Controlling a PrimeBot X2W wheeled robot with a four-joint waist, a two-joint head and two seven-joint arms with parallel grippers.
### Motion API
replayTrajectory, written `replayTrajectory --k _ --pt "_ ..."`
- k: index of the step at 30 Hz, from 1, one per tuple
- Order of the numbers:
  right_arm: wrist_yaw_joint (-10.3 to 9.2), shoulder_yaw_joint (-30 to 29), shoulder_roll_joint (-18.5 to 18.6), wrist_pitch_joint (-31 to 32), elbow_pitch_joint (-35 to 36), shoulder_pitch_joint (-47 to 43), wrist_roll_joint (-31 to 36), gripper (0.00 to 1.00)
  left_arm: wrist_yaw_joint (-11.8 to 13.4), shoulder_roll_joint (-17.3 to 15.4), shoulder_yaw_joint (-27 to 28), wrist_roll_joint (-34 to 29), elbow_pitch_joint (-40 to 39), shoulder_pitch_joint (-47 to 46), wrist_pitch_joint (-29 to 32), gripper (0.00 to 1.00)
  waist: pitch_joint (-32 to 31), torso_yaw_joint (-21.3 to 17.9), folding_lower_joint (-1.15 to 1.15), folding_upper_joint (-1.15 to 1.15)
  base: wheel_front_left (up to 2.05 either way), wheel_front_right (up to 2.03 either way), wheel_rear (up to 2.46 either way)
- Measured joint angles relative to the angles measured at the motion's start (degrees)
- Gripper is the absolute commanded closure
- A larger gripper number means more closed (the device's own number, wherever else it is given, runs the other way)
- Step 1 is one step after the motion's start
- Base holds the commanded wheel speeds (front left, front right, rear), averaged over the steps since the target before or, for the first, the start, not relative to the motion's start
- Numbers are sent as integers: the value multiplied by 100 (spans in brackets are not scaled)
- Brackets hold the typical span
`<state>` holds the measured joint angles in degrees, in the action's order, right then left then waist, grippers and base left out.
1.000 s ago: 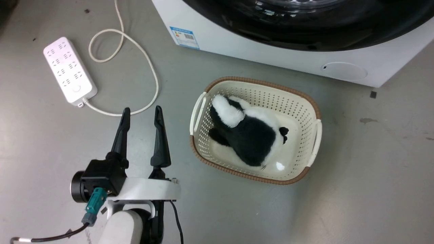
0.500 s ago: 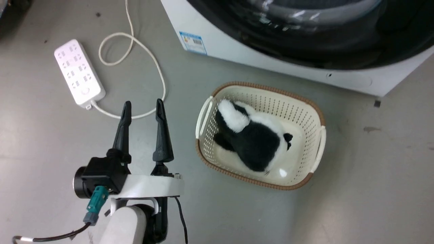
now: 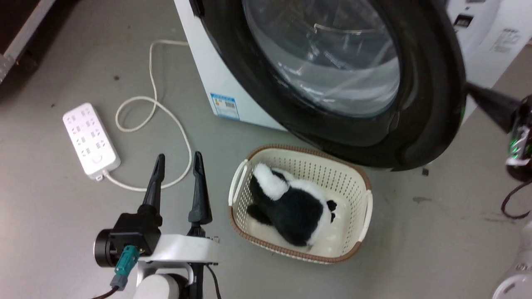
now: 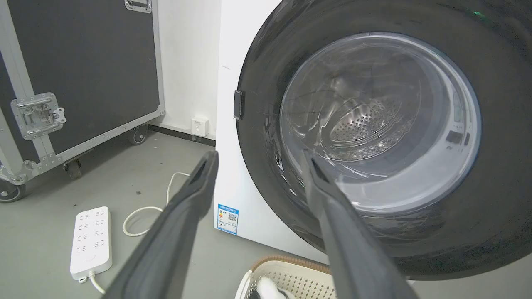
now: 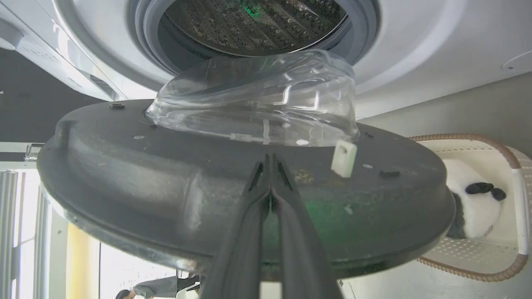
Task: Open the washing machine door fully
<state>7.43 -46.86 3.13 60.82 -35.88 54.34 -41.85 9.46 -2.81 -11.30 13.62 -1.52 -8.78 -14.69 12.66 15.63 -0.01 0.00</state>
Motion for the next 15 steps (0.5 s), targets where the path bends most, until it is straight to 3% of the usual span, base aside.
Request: replayTrajectory --k 6,15 --pt "-4 971 36 -2 29 -626 -960 100 -160 0 12 9 134 169 0 0 -346 -47 -1 0 0 0 0" --pt "-1 2618 10 -521 137 -1554 -2252 100 -310 0 88 7 255 237 0 0 -495 -2 1 0 0 0 0"
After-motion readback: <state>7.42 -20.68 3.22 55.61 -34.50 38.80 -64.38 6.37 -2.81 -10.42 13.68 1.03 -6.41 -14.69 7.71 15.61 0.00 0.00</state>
